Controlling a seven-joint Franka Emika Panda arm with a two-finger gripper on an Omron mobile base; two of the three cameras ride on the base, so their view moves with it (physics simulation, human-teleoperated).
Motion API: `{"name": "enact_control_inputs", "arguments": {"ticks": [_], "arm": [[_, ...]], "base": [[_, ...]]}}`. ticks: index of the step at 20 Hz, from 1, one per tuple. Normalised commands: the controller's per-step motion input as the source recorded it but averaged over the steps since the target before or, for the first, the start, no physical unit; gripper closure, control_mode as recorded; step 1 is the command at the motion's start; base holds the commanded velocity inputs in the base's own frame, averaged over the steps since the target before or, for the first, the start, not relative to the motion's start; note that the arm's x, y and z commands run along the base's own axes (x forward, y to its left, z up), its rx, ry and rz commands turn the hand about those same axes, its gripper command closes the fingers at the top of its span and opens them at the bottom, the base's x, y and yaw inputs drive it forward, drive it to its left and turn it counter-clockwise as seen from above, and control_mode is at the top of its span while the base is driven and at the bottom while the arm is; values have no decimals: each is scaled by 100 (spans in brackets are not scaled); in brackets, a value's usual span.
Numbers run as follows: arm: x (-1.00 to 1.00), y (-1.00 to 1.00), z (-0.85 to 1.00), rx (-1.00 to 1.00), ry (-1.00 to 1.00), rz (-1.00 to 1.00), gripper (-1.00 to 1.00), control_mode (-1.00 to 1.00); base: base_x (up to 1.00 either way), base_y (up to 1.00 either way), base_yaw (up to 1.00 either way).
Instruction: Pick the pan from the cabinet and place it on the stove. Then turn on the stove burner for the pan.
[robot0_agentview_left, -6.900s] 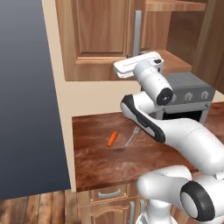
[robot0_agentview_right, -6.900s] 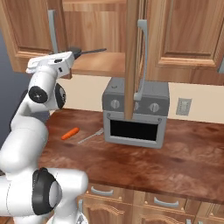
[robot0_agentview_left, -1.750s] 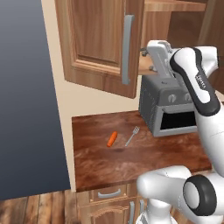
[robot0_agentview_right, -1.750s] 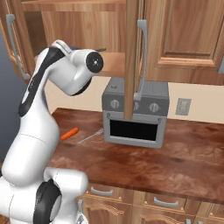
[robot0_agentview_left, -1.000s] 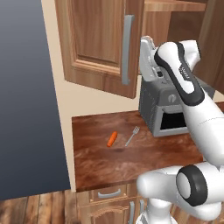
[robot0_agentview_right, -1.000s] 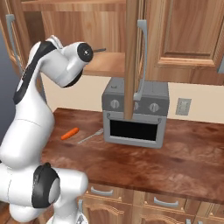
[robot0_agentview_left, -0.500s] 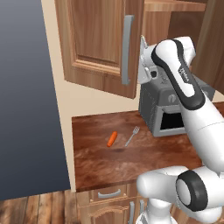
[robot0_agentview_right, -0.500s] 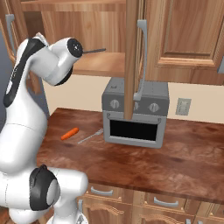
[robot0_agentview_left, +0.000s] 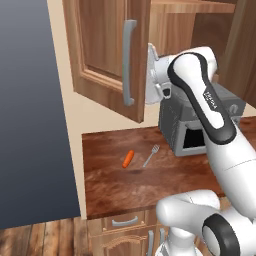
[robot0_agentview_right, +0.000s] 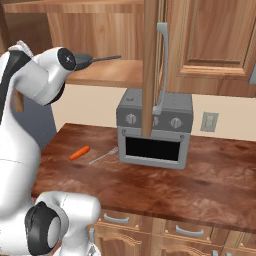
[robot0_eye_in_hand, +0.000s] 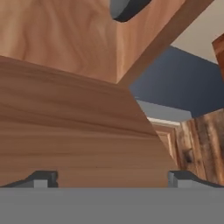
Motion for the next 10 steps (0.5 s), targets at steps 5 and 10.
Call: {"name": "enact_control_inputs", "arguments": {"ticks": [5,10], "arm": [[-44,57,0,0,0,8,-100,-100],[-37,58,0,0,0,8,-100,-100]], "base": [[0,0,0],[0,0,0]]}}
